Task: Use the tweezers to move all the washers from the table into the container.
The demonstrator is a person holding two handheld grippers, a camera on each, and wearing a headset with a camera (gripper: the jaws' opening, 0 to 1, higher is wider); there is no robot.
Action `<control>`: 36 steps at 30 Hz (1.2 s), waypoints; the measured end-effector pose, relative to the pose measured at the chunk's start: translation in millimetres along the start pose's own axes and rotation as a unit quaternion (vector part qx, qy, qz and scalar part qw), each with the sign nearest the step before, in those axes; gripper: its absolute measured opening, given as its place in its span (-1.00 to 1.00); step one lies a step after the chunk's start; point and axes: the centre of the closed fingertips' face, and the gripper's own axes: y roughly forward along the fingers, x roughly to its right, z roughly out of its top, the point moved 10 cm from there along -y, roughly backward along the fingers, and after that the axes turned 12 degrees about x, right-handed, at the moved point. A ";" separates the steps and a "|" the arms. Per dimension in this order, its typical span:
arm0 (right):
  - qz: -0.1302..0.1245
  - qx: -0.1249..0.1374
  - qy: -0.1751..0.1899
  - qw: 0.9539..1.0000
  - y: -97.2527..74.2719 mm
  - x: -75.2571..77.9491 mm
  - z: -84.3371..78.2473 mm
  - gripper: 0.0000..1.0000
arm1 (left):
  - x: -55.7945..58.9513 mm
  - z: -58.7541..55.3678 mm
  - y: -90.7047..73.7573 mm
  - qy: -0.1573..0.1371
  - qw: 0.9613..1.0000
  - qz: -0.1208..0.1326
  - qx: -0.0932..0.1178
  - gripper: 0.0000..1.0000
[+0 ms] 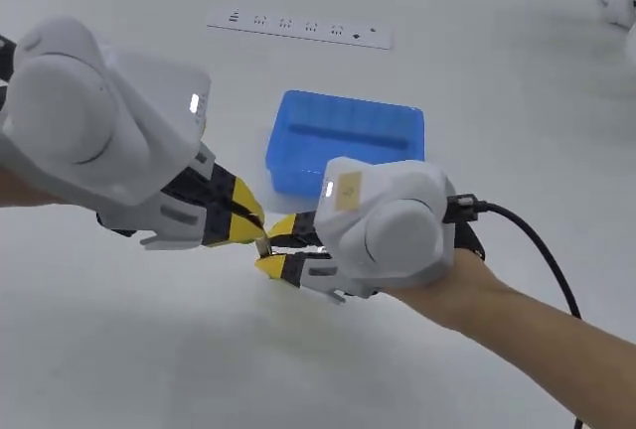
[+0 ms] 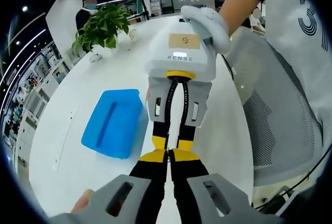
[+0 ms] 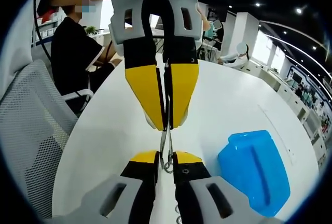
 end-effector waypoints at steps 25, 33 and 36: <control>-0.009 0.014 0.035 0.999 -7.8 3.5 -4.6 -0.81 | -4.6 1.3 4.0 -0.030 0.999 -0.003 0.039 -0.87; -0.014 0.020 0.030 0.999 -16.6 6.1 3.5 -0.81 | -5.4 8.6 -2.6 -0.029 0.998 0.006 0.059 -0.87; -0.018 0.023 0.026 0.999 -20.5 6.9 7.7 -0.81 | -7.7 13.5 -4.9 -0.030 0.998 0.007 0.063 -0.87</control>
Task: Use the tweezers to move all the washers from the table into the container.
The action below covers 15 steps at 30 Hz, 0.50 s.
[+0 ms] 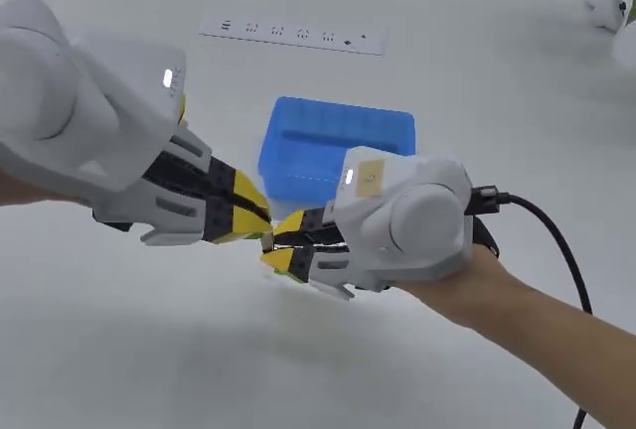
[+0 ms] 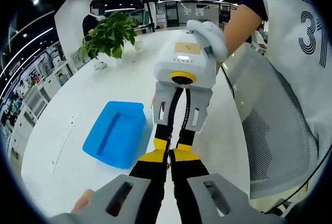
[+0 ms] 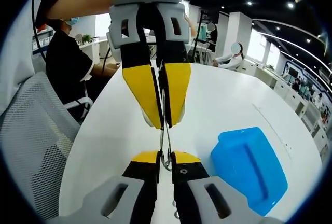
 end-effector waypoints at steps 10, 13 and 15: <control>-0.020 0.002 -0.020 1.000 -15.5 8.0 16.5 -0.81 | -8.4 22.2 -4.0 0.021 1.000 -0.003 0.004 -0.87; -0.032 0.007 -0.025 0.999 -22.7 13.9 23.5 -0.81 | -13.5 32.8 -5.6 0.032 0.999 -0.002 0.007 -0.87; -0.039 0.009 -0.030 0.999 -26.8 18.1 27.3 -0.81 | -17.0 39.4 -6.4 0.042 0.999 -0.003 0.003 -0.87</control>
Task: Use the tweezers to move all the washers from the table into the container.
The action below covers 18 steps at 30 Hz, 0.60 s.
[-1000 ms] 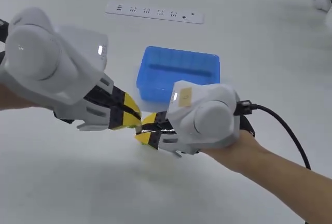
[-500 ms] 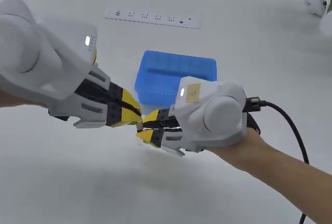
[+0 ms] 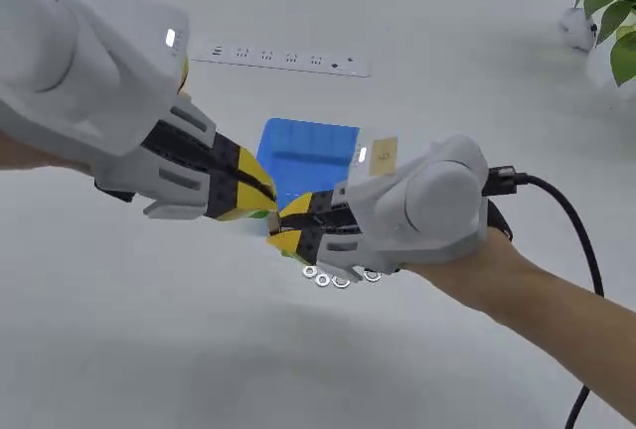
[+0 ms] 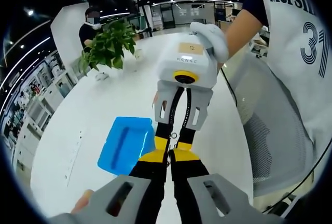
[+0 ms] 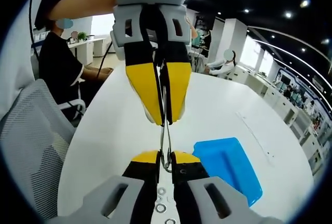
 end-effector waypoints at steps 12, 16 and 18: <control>-0.043 0.012 -0.026 0.999 -20.8 32.6 18.3 -0.81 | -28.8 33.0 2.2 0.048 0.999 0.001 0.005 -0.87; -0.053 0.015 -0.032 0.998 -25.1 44.4 20.5 -0.81 | -38.5 38.9 4.8 0.060 0.998 0.005 0.011 -0.87; -0.056 0.012 -0.038 0.998 -25.9 51.0 20.5 -0.81 | -44.0 40.0 7.5 0.065 0.998 0.007 0.012 -0.87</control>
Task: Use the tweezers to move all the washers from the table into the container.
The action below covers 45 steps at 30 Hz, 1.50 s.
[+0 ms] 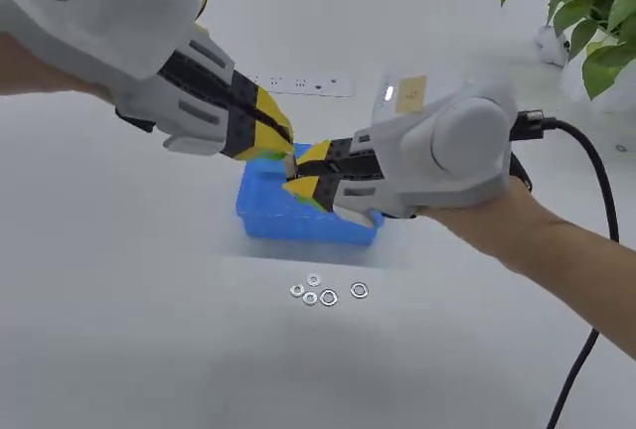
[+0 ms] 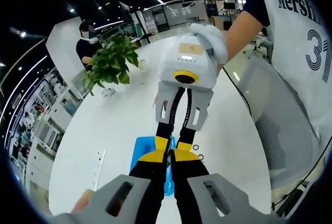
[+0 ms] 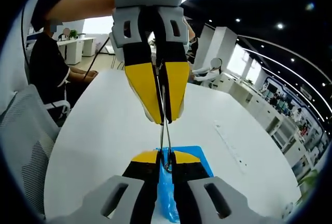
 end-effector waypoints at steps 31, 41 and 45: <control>0.011 -0.037 0.059 0.998 37.8 35.9 -84.1 -0.81 | -51.3 -79.3 59.7 -0.061 0.997 -0.032 -0.023 -0.86; 0.012 -0.039 0.072 0.997 38.7 30.8 -90.6 -0.81 | -48.2 -83.2 66.3 -0.062 0.997 -0.044 -0.034 -0.86; 0.009 -0.039 0.077 0.996 38.7 30.6 -92.8 -0.81 | -48.0 -84.3 68.1 -0.065 0.996 -0.046 -0.033 -0.86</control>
